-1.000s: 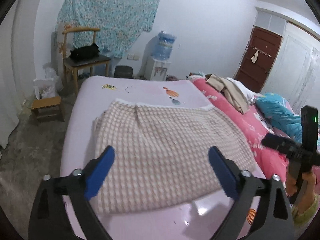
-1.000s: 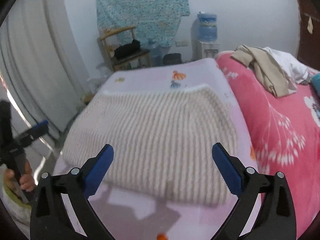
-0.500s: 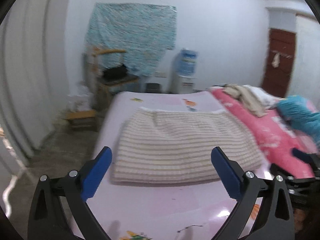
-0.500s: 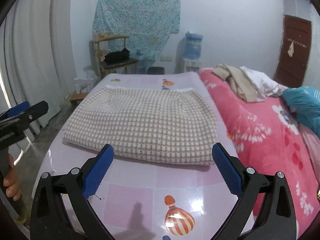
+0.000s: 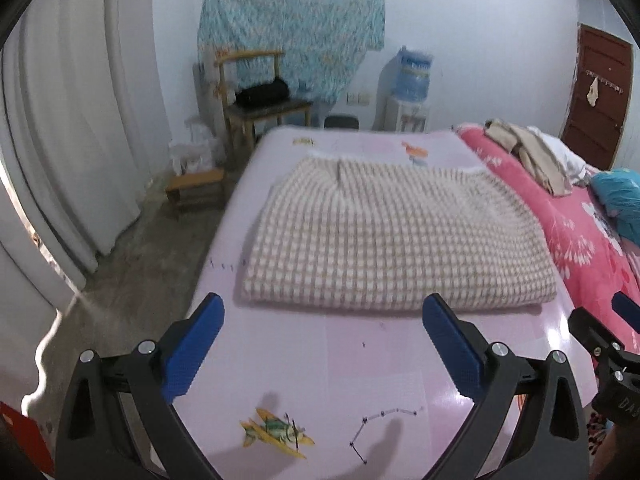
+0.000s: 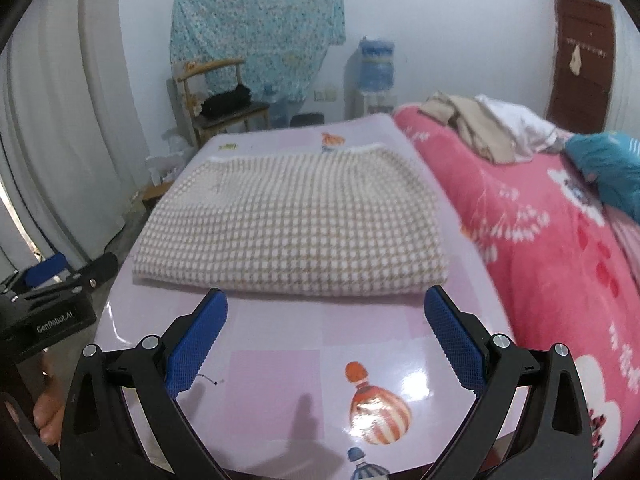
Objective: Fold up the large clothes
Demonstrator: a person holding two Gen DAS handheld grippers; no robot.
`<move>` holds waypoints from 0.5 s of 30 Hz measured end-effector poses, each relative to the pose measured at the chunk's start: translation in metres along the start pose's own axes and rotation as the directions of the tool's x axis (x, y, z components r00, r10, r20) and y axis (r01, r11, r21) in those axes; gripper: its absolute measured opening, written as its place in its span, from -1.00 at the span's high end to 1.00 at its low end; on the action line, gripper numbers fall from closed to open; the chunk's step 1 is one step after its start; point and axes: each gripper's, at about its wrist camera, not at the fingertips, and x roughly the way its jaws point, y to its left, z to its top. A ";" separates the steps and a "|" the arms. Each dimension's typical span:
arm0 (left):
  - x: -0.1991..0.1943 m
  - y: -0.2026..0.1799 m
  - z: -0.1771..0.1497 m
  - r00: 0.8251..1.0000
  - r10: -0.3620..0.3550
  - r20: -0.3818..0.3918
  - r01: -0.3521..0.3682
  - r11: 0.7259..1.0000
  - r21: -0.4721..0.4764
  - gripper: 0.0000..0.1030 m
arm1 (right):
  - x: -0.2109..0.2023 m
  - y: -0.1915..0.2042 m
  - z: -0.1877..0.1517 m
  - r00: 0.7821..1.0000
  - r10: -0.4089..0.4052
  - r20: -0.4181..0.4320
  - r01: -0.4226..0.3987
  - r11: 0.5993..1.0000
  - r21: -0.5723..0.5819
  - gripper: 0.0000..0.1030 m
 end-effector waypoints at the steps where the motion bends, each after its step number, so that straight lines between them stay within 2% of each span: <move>1: 0.002 -0.001 -0.001 1.000 0.001 -0.014 -0.001 1.000 0.000 -0.89 | 0.003 0.001 -0.001 1.000 0.003 -0.009 -0.003 1.000 -0.001 -0.84; 7: 0.020 -0.009 -0.007 0.995 0.000 -0.099 0.003 1.000 0.030 -0.89 | 0.021 0.012 -0.005 0.997 0.000 -0.073 0.000 1.000 -0.010 -0.84; 15: 0.031 -0.018 -0.009 0.991 0.009 -0.130 0.000 0.998 0.067 -0.89 | 0.031 0.017 -0.007 0.994 -0.018 -0.106 0.015 1.000 -0.026 -0.84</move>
